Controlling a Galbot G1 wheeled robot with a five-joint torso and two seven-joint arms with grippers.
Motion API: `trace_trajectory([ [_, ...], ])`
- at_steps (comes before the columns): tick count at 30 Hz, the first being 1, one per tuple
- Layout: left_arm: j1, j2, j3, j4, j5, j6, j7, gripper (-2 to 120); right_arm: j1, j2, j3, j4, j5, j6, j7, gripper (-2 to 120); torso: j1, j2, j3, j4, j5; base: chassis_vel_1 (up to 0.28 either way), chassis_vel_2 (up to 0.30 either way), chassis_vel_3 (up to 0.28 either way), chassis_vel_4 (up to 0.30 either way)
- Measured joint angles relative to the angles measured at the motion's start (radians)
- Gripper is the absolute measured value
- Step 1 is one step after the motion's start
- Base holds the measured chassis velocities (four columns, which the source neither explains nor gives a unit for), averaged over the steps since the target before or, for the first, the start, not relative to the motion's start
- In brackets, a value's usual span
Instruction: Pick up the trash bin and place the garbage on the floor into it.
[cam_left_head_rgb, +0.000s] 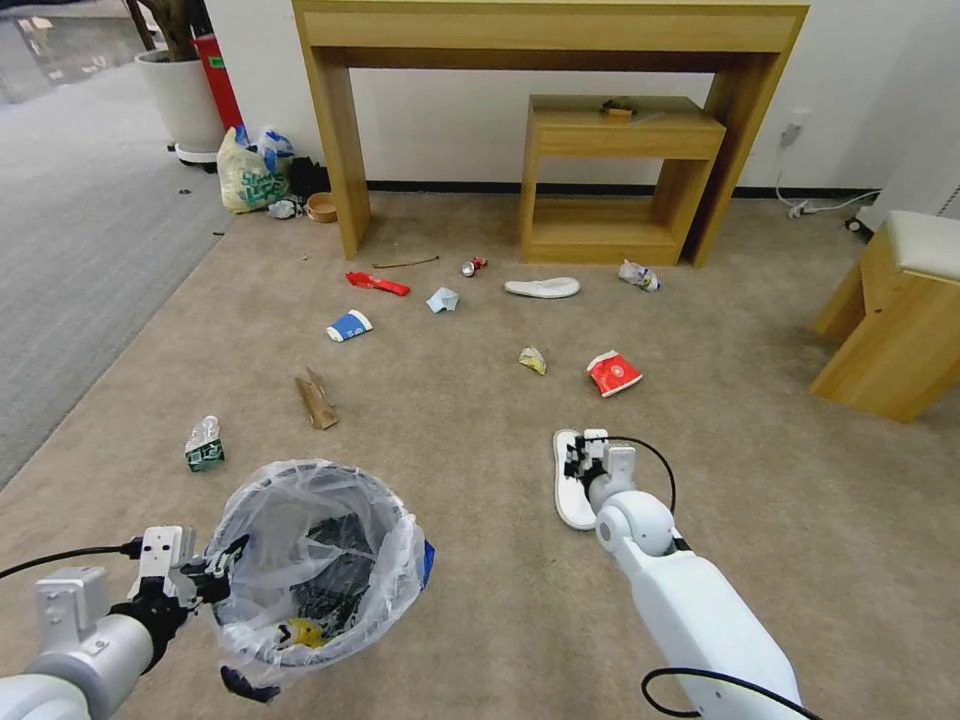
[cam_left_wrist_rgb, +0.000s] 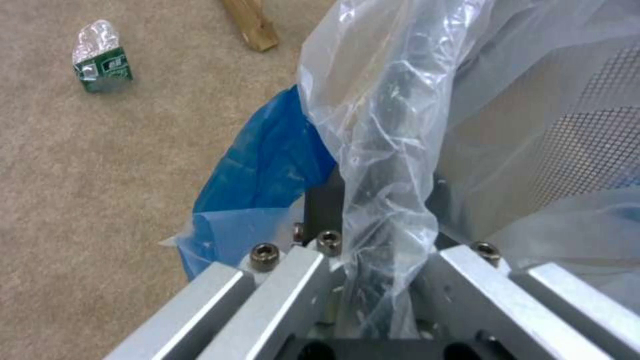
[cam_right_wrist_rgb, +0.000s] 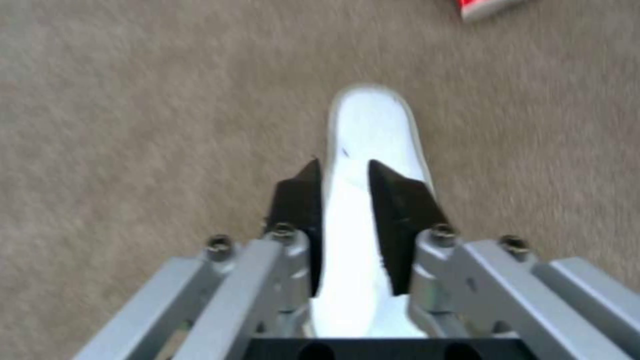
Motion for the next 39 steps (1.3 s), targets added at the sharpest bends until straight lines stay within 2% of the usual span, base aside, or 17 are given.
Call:
trace_trajectory([
  [5, 0.012, -0.005, -0.002, -0.002, 0.007, 0.0, 0.004, 0, 0.019, 0.015, 0.018, -0.111, -0.018, 0.015, -0.035, 43, 0.0, 0.0, 0.0, 0.0002, 0.0001, 0.0, 0.0, 0.0, 0.0],
  [7, 0.016, -0.007, -0.003, -0.005, 0.013, 0.0, 0.006, 0, 0.033, 0.025, 0.025, -0.163, -0.025, 0.023, -0.05, 54, 0.0, 0.0, 0.0, 0.0001, 0.0001, 0.0, 0.0, 0.0, 0.0],
  [9, 0.016, -0.008, -0.003, -0.005, 0.013, 0.0, 0.006, 0, 0.036, 0.026, 0.025, -0.17, -0.025, 0.023, -0.052, 56, 0.0, 0.0, 0.0, 0.0001, 0.0001, 0.0, 0.0, 0.0, 0.0],
  [11, 0.018, -0.011, -0.002, -0.006, 0.018, 0.0, 0.007, 0, 0.066, 0.04, 0.031, -0.235, -0.034, 0.031, -0.067, 68, 0.0, 0.0, 0.0, 0.0001, -0.0001, 0.0, 0.0, 0.0, 0.0],
  [12, 0.018, -0.011, -0.002, -0.006, 0.018, 0.0, 0.007, 0, 0.066, 0.04, 0.031, -0.235, -0.034, 0.031, -0.067, 68, 0.0, 0.0, 0.0, 0.0001, -0.0001, 0.0, 0.0, 0.0, 0.0],
  [15, 0.019, -0.015, 0.0, -0.006, 0.021, 0.0, 0.008, 0, 0.109, 0.057, 0.035, -0.308, -0.052, 0.049, -0.082, 83, 0.0, 0.0, 0.0, 0.0002, -0.0001, 0.0, 0.0, 0.0, 0.0],
  [16, 0.019, -0.015, 0.0, -0.006, 0.021, 0.0, 0.008, 0, 0.109, 0.057, 0.035, -0.308, -0.052, 0.049, -0.082, 83, 0.0, 0.0, 0.0, 0.0002, -0.0001, 0.0, 0.0, 0.0, 0.0],
  [18, 0.02, -0.016, 0.0, -0.006, 0.022, 0.0, 0.009, 0, 0.138, 0.066, 0.037, -0.352, -0.069, 0.06, -0.096, 91, 0.0, 0.0, 0.0, 0.0002, -0.0001, 0.0, 0.0, 0.0, 0.0],
  [24, 0.02, -0.016, 0.0, -0.006, 0.024, 0.0, 0.013, 0, 0.195, 0.091, 0.04, -0.438, -0.086, 0.069, -0.107, 79, 0.0, 0.0, 0.0, 0.0002, 0.0, 0.0, 0.0, 0.0, 0.0],
  [33, 0.019, -0.014, 0.003, -0.001, 0.025, 0.0, 0.014, 0, 0.215, 0.121, 0.053, -0.528, -0.115, 0.09, -0.116, 69, 0.0, 0.0, 0.0, 0.0002, 0.0, 0.0, 0.0, 0.0, 0.0],
  [35, 0.02, -0.014, 0.003, -0.001, 0.025, 0.0, 0.014, 0, 0.215, 0.122, 0.054, -0.531, -0.117, 0.092, -0.117, 69, 0.0, 0.0, 0.0, 0.0002, -0.0001, 0.0, 0.0, 0.0, 0.0],
  [36, 0.021, -0.013, 0.004, -0.001, 0.025, 0.0, 0.014, 0, 0.215, 0.123, 0.056, -0.544, -0.123, 0.1, -0.12, 65, 0.0, 0.0, 0.0, 0.0002, -0.0001, 0.0, 0.0, 0.0, 0.0],
  [39, 0.022, -0.013, 0.007, 0.001, 0.027, 0.0, 0.014, 0, 0.214, 0.122, 0.059, -0.554, -0.129, 0.108, -0.125, 61, 0.0, 0.0, 0.0, 0.0001, 0.0, 0.0, 0.0, 0.0, 0.0],
])
